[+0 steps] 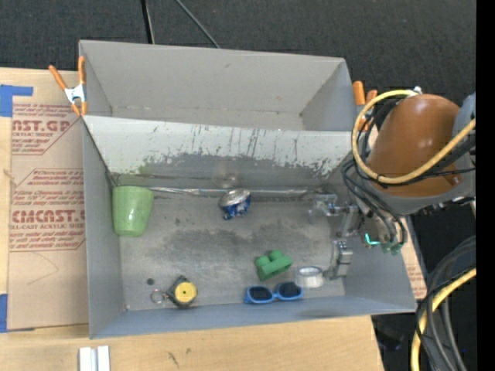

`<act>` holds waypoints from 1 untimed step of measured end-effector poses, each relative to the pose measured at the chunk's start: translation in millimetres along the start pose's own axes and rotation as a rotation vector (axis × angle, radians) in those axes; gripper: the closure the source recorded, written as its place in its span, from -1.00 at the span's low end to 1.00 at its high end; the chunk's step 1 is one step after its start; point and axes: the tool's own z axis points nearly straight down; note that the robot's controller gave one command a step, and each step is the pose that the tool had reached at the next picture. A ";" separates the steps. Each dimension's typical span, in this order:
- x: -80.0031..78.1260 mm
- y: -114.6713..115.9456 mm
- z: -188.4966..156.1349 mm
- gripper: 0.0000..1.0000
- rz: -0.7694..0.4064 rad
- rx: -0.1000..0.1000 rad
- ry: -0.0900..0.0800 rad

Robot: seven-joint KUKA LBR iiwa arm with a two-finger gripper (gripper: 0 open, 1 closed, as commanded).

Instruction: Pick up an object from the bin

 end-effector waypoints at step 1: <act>-3.8 50.9 131.4 -1.00 -0.290 0.000 -0.007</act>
Offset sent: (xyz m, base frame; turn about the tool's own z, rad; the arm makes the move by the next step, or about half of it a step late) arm 0.0029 0.0494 -0.1291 -0.2887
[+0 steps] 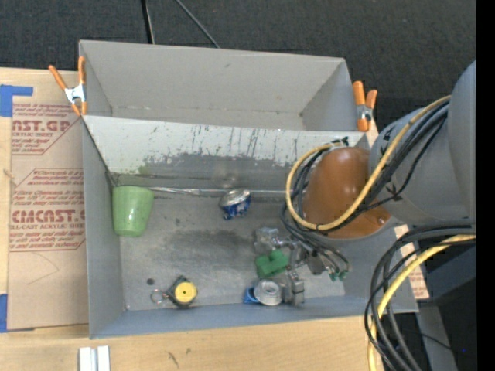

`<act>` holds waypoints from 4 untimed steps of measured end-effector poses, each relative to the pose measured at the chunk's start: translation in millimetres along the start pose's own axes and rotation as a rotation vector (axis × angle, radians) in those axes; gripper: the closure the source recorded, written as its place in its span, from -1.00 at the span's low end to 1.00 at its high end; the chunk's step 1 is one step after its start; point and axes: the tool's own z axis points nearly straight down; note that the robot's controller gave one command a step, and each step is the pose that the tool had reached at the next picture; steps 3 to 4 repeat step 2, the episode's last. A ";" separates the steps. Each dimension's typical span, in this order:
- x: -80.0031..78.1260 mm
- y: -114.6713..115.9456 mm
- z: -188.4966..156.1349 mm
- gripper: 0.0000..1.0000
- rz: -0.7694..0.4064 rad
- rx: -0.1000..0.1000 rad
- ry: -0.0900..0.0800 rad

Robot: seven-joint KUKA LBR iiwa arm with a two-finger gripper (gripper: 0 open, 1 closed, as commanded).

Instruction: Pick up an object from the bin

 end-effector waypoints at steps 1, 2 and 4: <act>-2.3 -1.5 -3.9 1.00 0.002 0.003 -0.008; -24.8 -4.5 -153.0 1.00 0.035 0.004 -0.010; -24.8 -4.5 -153.0 1.00 0.035 0.004 -0.010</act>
Offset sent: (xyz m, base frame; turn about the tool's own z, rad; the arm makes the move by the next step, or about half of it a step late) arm 0.0000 0.0000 0.0000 0.0000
